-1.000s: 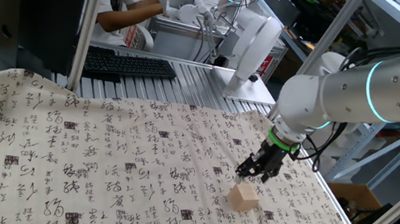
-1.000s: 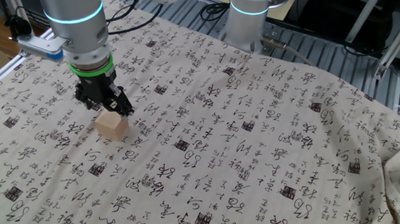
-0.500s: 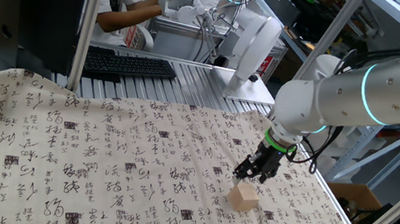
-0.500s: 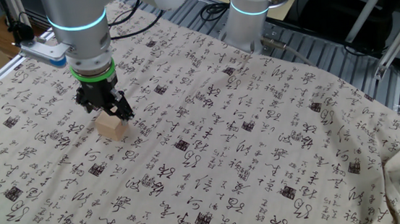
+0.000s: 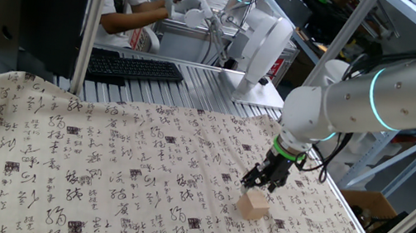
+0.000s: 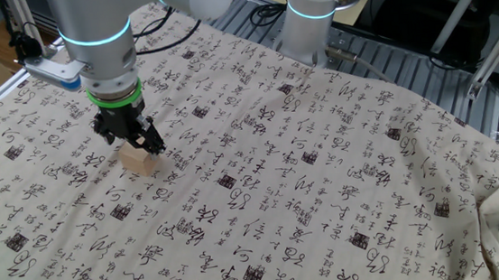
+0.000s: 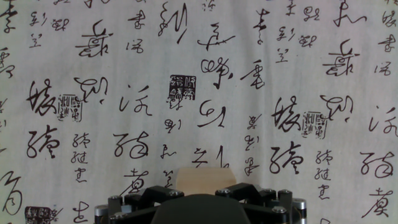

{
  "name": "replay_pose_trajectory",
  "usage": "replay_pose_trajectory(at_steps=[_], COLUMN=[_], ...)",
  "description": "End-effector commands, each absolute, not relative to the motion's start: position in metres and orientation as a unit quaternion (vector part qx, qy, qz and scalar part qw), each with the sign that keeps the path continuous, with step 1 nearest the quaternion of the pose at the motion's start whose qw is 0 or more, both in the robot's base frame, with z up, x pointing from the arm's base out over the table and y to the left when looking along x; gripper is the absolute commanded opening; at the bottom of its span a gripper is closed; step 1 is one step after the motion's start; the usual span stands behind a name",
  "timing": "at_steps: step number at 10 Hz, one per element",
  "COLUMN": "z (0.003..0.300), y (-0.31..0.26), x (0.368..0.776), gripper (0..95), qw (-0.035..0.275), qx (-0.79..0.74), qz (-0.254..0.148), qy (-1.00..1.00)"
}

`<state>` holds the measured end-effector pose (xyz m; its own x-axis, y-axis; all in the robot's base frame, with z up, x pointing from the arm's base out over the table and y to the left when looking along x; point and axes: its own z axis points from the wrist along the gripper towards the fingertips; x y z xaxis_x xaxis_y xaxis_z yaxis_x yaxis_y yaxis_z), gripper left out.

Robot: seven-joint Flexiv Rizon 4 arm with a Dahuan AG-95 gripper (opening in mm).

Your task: Pick up the small block on the left and move it to the right

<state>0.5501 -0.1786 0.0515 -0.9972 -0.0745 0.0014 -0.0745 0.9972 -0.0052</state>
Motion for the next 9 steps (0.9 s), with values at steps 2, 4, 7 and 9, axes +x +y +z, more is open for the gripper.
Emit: replay_pose_trajectory(at_steps=[2, 4, 7, 9], z=[0.042, 0.037, 0.032, 0.028], y=[-0.182, -0.181, -0.180, -0.180], x=[0.542, 0.539, 0.538, 0.539], gripper=[95.0, 95.0, 95.0, 95.0], qw=[-0.002, -0.001, -0.001, -0.002], qx=[0.030, 0.022, 0.015, 0.013], qz=[0.012, 0.012, 0.012, 0.016], qy=[-0.999, -1.000, -1.000, -1.000])
